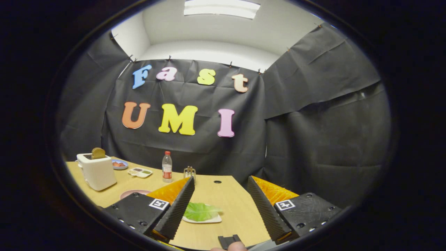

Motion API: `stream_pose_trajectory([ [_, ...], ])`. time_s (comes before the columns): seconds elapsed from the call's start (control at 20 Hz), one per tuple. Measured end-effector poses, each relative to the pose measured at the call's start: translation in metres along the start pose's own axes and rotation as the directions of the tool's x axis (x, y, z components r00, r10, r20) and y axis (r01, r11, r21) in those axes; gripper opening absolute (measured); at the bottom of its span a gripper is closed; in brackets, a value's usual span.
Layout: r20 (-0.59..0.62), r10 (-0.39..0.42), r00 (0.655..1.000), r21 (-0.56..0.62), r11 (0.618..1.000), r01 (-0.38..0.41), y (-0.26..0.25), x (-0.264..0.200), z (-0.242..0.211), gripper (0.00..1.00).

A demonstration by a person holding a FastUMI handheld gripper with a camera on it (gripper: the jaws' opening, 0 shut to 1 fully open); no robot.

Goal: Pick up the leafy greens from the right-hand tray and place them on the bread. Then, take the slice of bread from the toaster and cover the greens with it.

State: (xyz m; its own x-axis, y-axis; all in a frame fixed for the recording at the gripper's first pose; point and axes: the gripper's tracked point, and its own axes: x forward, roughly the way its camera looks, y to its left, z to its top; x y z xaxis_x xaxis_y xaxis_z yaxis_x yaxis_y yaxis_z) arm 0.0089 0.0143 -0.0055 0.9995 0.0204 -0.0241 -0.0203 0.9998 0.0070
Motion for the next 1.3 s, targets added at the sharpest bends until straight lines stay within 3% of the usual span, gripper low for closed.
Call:
stream_pose_trajectory([
  [0.2,-0.021,0.011,1.000,0.011,1.000,-0.011,0.003,0.005,-0.005,0.95],
  [0.55,-0.185,0.075,0.980,0.167,0.985,-0.044,0.010,0.044,-0.050,0.95],
  [0.65,-0.260,0.113,0.959,0.265,0.963,-0.042,0.014,0.056,-0.072,0.96],
  [0.9,-0.428,0.163,0.889,0.449,0.892,0.053,0.008,0.103,-0.132,0.95],
  [1.15,-0.537,0.193,0.821,0.523,0.840,0.144,0.001,0.140,-0.176,0.95],
  [1.3,-0.587,0.197,0.785,0.526,0.830,0.185,-0.001,0.158,-0.200,0.96],
])
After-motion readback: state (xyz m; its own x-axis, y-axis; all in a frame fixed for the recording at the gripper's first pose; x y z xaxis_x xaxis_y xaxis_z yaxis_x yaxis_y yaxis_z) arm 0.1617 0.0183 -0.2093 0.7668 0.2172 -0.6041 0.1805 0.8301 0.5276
